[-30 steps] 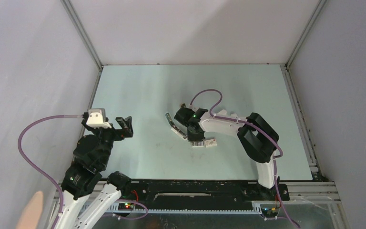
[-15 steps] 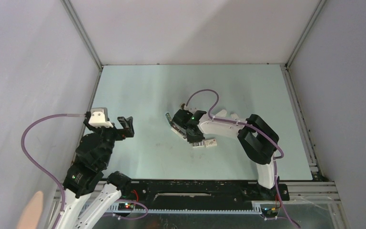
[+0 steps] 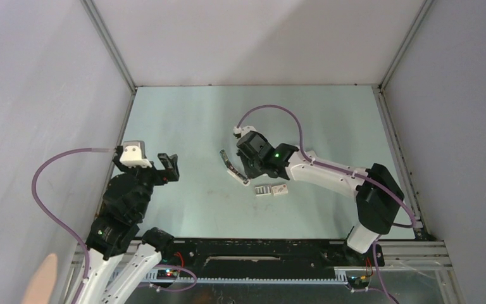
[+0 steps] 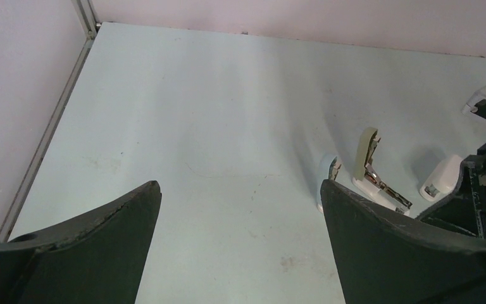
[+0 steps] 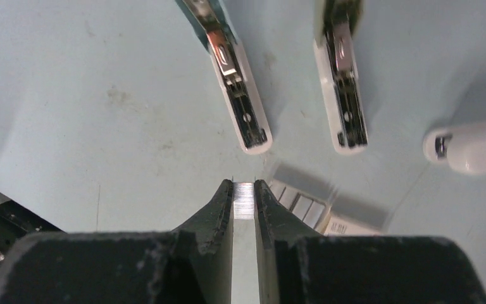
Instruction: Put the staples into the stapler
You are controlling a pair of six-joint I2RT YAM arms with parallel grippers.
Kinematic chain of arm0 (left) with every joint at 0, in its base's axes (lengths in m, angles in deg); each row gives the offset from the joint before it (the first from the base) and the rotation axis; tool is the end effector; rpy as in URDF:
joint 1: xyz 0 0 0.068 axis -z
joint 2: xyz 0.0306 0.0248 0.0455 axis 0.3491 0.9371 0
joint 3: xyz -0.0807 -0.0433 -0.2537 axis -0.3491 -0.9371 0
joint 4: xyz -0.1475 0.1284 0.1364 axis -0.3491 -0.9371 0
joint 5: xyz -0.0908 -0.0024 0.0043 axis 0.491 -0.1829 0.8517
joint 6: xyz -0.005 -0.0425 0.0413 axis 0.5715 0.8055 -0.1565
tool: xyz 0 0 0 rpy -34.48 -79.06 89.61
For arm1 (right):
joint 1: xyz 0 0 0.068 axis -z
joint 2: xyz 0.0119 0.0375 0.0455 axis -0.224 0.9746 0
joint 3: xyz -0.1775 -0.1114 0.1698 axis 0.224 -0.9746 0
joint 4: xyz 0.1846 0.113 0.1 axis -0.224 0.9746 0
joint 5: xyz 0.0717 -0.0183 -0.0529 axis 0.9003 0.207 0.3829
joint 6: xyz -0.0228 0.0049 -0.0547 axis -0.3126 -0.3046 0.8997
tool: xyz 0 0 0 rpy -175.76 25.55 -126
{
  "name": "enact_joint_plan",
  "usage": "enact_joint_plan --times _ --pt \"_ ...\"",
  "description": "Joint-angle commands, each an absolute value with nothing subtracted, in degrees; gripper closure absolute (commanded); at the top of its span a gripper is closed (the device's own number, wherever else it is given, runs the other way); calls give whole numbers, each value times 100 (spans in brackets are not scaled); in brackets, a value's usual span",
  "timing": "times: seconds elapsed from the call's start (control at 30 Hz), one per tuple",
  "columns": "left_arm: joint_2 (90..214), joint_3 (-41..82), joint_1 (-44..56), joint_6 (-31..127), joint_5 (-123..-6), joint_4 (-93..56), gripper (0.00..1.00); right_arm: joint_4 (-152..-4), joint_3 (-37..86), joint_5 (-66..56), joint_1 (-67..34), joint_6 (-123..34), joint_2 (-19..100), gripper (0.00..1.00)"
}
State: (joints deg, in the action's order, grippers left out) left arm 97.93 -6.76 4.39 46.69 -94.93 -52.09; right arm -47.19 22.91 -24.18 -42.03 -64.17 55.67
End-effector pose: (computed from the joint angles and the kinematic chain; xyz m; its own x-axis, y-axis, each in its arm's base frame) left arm 0.0692 -0.0137 0.3342 -0.1385 -0.1134 -0.9838 0.0237 0.9928 -0.1178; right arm 0.2052 0.2781 0.2524 -0.7411 -0.2892 -0.6058 -0.4527 0.8817 0.1329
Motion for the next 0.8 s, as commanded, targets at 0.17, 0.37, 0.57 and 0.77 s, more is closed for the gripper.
enact_joint_plan --times 0.17,0.37,0.57,0.77 --pt "9943 -677 365 4667 -9280 -5010 0 -6647 2121 -1550 -4035 -4220 5973 91" --pt "10017 -686 365 4669 -9229 -4988 0 -6957 2116 -1375 -3839 -3828 6307 90" --pt "10091 -678 353 4669 -9229 -4980 0 -7143 2114 -1045 -3761 -3654 6636 90" --pt "10135 -678 260 4669 -9205 -4977 0 -7278 2115 -862 -3701 -3597 6829 90"
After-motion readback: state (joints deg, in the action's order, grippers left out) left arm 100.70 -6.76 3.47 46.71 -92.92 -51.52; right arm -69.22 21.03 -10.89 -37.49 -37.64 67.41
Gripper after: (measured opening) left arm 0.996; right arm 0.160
